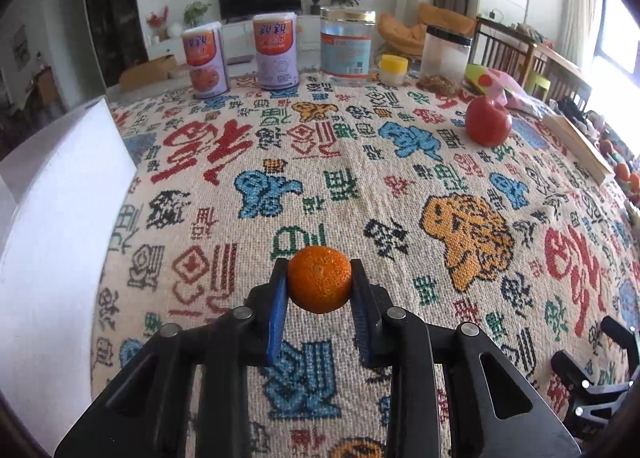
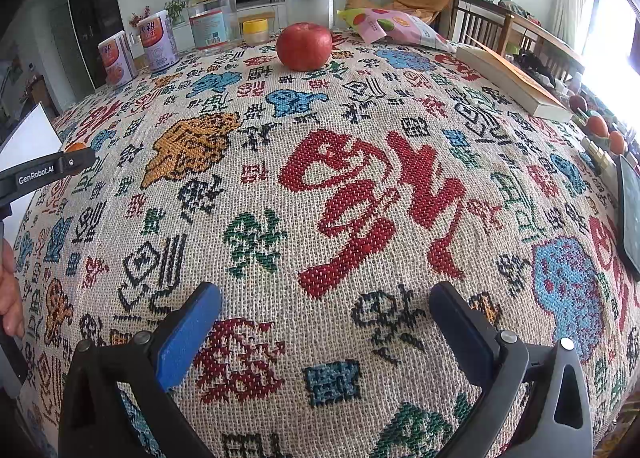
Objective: Organize fruits
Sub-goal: 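Move the left gripper down to the tangerine on the cloth, then move the right gripper to the red apple and close on it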
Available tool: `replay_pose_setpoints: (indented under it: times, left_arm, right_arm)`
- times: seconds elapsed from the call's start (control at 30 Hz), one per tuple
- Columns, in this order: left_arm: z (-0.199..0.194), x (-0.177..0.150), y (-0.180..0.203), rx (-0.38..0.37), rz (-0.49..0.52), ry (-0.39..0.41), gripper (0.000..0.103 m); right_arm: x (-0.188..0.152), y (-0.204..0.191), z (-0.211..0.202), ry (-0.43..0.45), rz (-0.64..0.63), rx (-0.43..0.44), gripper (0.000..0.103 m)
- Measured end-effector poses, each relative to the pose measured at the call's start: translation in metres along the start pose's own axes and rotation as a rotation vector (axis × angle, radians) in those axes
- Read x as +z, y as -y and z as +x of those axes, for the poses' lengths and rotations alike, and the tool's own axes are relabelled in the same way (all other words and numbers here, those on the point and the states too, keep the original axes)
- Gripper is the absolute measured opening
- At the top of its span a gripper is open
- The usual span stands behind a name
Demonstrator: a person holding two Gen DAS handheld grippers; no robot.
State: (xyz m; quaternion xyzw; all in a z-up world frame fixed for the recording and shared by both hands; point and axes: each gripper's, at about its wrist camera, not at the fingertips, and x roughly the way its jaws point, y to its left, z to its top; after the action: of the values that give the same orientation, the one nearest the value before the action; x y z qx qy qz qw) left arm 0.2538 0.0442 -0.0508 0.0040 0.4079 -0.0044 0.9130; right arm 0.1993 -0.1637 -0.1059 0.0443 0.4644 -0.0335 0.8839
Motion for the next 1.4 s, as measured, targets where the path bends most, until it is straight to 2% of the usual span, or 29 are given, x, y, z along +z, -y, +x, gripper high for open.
replay_pose_setpoints:
  times: [0.13,0.23,0.33,0.37,0.4,0.43,0.47,0.6,0.8,1.4]
  left_arm:
    - [-0.02,-0.025,-0.013,0.004,-0.007,-0.017,0.029]
    - [-0.015,-0.041,-0.016,0.013,-0.008,-0.044,0.03]
    - [-0.006,-0.052,-0.018,0.02,-0.025,-0.061,0.037]
    - [-0.007,-0.053,-0.017,0.044,-0.02,-0.038,0.055]
    - [-0.006,-0.054,-0.016,0.077,-0.013,-0.034,0.082]
    - [-0.004,-0.055,-0.016,0.093,-0.012,-0.048,0.091]
    - [-0.001,-0.054,-0.017,0.089,-0.013,-0.063,0.095]
    - [0.002,-0.054,-0.026,0.051,-0.062,-0.08,0.098]
    - [0.003,-0.055,-0.024,0.068,-0.058,-0.084,0.101]
    - [0.003,-0.055,-0.024,0.069,-0.059,-0.085,0.101]
  right_arm:
    - [0.0,0.0,0.0,0.0,0.0,0.0,0.103]
    - [0.0,0.0,0.0,0.0,0.0,0.0,0.103]
    - [0.0,0.0,0.0,0.0,0.0,0.001,0.103]
    - [0.0,0.0,0.0,0.0,0.0,0.001,0.103]
    - [0.0,0.0,0.0,0.0,0.0,0.001,0.103]
    - [0.0,0.0,0.0,0.0,0.0,0.0,0.103]
    - [0.0,0.0,0.0,0.0,0.0,0.0,0.103]
    - [0.0,0.0,0.0,0.0,0.0,0.0,0.103]
    - [0.0,0.0,0.0,0.0,0.0,0.0,0.103]
    - [0.0,0.0,0.0,-0.001,0.0,0.001,0.103]
